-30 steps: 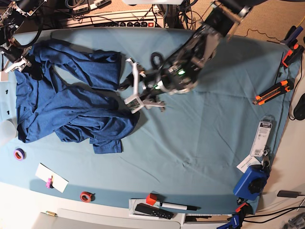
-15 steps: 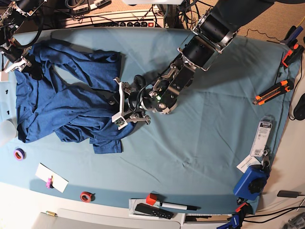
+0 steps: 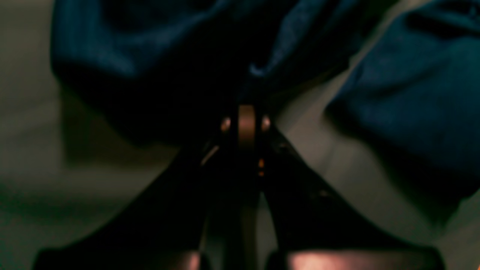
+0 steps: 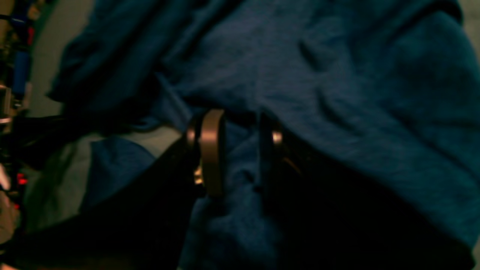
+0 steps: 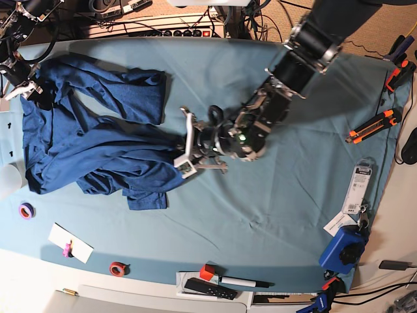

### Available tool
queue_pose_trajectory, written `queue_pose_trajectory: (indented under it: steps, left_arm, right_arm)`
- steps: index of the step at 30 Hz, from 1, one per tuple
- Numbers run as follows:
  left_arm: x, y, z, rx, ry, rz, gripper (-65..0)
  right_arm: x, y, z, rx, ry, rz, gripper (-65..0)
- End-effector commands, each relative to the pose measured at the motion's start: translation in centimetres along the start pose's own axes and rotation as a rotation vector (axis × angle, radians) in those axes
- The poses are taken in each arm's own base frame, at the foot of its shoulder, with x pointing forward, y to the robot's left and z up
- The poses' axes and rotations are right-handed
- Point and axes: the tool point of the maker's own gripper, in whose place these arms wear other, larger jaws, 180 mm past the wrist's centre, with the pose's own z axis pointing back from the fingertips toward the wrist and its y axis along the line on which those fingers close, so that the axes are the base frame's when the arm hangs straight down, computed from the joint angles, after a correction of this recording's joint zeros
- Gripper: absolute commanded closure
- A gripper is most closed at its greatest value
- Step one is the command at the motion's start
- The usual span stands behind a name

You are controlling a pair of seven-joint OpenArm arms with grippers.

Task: Layout the t-shirt on the table in an organized manner, then fold the t-shirt properly
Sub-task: 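Reach the left gripper into the t-shirt and grasp its fabric, then drag the grasped fabric with the left gripper away from the right gripper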

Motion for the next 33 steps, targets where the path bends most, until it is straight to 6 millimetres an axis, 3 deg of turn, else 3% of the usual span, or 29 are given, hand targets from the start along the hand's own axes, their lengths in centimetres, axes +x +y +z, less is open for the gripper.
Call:
queue_pose_trajectory:
  steps: [1, 5, 11, 16, 19, 27, 33]
  left_arm:
    - [2.8, 0.3, 0.9, 0.002, -0.071, -0.027, 0.0]
    - [5.1, -0.6, 3.2, -0.024, -0.109, -0.068, 0.0]
    - [10.6, -4.9, 7.1, -0.117, -0.249, -0.259, 0.0]
    - [14.9, -7.1, 10.0, -0.117, -0.417, -0.344, 0.0]
    - [16.7, -6.5, 10.4, -0.061, -0.476, -0.366, 0.0]
    - [22.7, -1.0, 13.3, 0.226, -0.549, -0.419, 0.0]
    - [25.8, -0.2, 14.8, 0.27, -0.585, -0.474, 0.0]
  right_arm:
    - [2.3, 0.2, 0.6, 0.0, -0.057, 0.035, -15.5]
    - [2.1, 0.0, 0.6, -0.009, -0.049, 0.038, -15.5]
    - [2.1, 0.0, 0.6, -0.009, -0.05, 0.038, -15.4]
    - [2.1, 0.0, 0.6, -0.009, -0.049, 0.038, -15.4]
    - [2.0, 0.0, 0.6, -0.008, -0.049, 0.036, -15.4]
    - [0.3, 0.7, -0.4, 0.017, -0.051, -0.013, -15.4]
    - [-0.6, 0.7, -0.9, 0.012, -0.047, -0.028, -15.4]
